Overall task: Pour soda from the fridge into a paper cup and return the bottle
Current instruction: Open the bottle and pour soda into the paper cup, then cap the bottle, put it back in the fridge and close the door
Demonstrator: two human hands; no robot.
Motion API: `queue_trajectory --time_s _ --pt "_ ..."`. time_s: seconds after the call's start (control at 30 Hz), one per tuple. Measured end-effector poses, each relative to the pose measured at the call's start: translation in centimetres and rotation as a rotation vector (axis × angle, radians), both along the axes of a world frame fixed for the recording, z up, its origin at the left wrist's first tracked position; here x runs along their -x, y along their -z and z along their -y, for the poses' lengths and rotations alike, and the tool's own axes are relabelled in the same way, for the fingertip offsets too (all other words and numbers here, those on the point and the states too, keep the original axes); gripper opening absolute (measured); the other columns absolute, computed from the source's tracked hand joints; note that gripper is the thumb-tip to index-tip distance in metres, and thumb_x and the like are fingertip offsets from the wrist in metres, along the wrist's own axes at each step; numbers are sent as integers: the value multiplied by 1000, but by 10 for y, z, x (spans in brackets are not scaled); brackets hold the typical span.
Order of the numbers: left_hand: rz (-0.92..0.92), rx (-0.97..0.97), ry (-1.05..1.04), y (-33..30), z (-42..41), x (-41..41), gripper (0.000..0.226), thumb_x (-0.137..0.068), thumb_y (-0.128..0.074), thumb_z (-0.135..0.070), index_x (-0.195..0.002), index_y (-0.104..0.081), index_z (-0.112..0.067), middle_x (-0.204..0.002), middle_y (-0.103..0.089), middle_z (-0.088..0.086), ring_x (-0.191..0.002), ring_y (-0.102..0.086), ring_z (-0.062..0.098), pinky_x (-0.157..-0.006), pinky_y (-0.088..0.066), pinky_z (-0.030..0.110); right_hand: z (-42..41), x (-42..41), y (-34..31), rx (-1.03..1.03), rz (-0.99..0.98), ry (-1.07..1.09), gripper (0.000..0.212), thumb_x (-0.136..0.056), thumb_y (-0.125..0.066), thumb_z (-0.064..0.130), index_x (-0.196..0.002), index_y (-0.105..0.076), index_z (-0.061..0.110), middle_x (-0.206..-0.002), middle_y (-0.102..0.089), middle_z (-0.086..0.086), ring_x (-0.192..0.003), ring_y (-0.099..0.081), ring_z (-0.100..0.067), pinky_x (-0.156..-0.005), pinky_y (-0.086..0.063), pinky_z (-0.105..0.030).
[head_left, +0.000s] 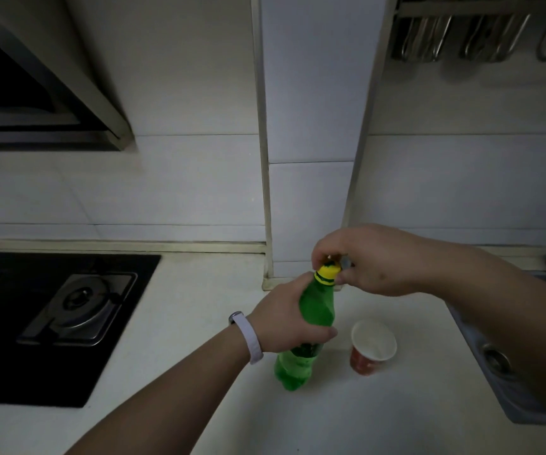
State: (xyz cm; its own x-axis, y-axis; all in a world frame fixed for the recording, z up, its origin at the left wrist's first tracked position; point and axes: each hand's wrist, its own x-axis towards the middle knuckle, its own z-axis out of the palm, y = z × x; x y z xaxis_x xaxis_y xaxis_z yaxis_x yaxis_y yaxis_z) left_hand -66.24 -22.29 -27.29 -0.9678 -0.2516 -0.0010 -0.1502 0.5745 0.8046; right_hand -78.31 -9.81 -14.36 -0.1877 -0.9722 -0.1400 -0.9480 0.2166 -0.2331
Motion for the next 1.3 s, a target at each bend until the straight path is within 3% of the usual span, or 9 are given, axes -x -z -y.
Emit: queue_trajectory --time_s 0.17,0.3,0.5,0.63,0.73,0.83,0.97,1.1,1.3 --pt "18 -2 77 1 8 -10 69 -66 -83 -42 -126 -48 -40 -108 -63 -12 -96 -62 11 -83 -57 41 2 -10 -5 -23 4 -4 16 -85 -66 44 -96 -58 36 -88 -59 15 -81 -55 -5 -70 -49 -30" --pt "28 69 101 0 10 -14 67 -66 -81 -49 -123 -47 -40 -104 -61 -14 -93 -61 9 -82 -56 40 4 -23 0 -33 -226 123 70 -72 -22 84 -71 -53 22 -67 -56 2 -63 -53 -15 -54 -39 -33" --pt "2 44 84 -2 16 -19 65 -65 -83 -46 -120 -49 -36 -100 -65 -10 -88 -63 11 -78 -56 44 -7 -41 2 149 123 197 78 -81 -8 71 -110 -61 23 -104 -65 5 -94 -59 -15 -88 -46 -37" --pt "-3 24 66 -3 20 -25 66 -66 -83 -45 -121 -46 -42 -101 -64 -12 -90 -64 10 -80 -57 43 -10 -36 -3 -32 -122 231 93 -70 1 82 -83 -63 15 -76 -64 -3 -74 -60 -18 -74 -51 -37" --pt "-9 27 64 -4 21 -29 70 -66 -82 -45 -124 -45 -45 -105 -64 -13 -92 -64 10 -81 -57 42 -10 -32 3 20 6 218 61 -80 -30 78 -111 -59 33 -98 -63 14 -87 -58 -4 -76 -51 -31" --pt "-10 47 68 -4 22 -31 71 -65 -82 -45 -126 -45 -45 -108 -64 -11 -95 -63 11 -82 -57 42 -7 -36 9 25 118 137 39 -90 -61 41 -127 -49 41 -107 -58 23 -94 -56 0 -79 -48 -24" --pt "-11 30 39 -3 26 -36 71 -67 -83 -41 -127 -46 -41 -107 -64 -11 -94 -64 11 -83 -56 42 -2 -33 14 -1 -230 227 45 -86 -43 67 -85 -59 26 -73 -59 4 -67 -55 -12 -57 -43 -33" --pt "2 73 56 -2 28 -40 69 -67 -83 -42 -126 -47 -38 -107 -64 -9 -94 -63 13 -81 -56 43 -4 -38 21 89 148 145 46 -88 -60 48 -131 -45 44 -110 -54 22 -92 -57 0 -78 -49 -25" --pt "19 132 59 1 29 -41 69 -66 -79 -48 -125 -44 -39 -103 -64 -8 -88 -62 15 -77 -56 44 7 -46 26 71 -62 90 22 -95 -49 43 -113 -56 33 -100 -57 13 -89 -54 -10 -77 -47 -34"
